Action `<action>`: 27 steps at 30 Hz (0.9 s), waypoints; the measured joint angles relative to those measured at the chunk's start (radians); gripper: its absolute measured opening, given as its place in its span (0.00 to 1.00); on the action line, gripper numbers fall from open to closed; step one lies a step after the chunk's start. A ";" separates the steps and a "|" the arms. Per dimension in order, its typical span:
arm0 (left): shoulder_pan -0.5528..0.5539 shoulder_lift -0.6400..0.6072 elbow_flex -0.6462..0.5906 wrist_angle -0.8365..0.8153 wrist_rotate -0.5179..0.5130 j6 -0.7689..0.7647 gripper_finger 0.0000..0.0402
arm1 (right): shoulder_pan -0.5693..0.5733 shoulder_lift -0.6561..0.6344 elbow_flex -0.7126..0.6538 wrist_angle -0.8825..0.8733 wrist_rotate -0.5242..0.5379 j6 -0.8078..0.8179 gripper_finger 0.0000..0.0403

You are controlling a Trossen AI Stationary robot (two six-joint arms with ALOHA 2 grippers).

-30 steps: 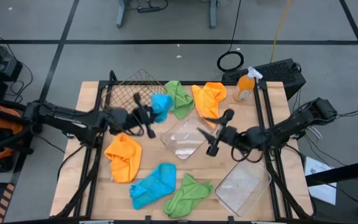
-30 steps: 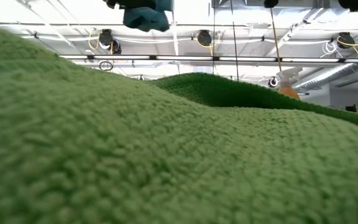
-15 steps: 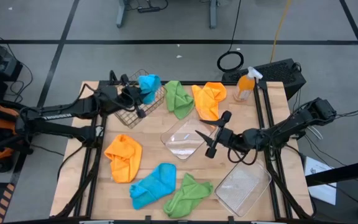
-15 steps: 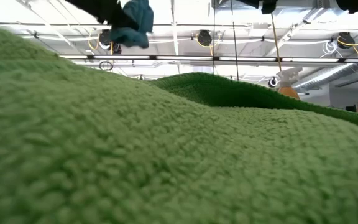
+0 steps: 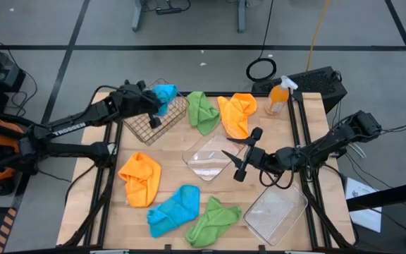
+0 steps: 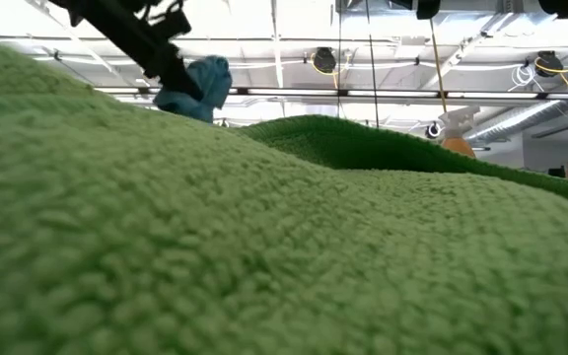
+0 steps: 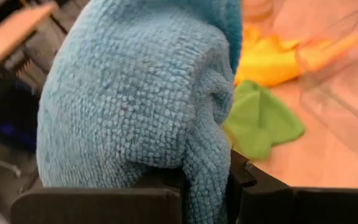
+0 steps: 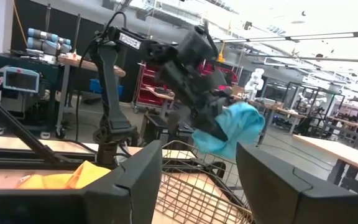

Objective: Sort microfiber towel by color & place in baskets
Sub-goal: Put the top blue towel into the gold wire basket

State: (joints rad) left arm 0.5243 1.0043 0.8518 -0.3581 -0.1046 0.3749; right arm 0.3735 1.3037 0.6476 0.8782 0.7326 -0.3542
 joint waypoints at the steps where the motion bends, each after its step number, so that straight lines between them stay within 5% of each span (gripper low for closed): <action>1: 0.013 0.013 0.000 -0.008 0.000 0.000 0.12 | 0.002 0.000 0.000 -0.002 0.000 0.000 0.49; 27: 0.150 0.400 0.000 -0.033 0.054 -0.002 0.12 | 0.002 0.000 0.000 -0.107 0.000 -0.010 0.49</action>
State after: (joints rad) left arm 0.6745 1.4039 0.8516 -0.3906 -0.0503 0.3733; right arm 0.3752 1.3037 0.6476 0.7710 0.7323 -0.3644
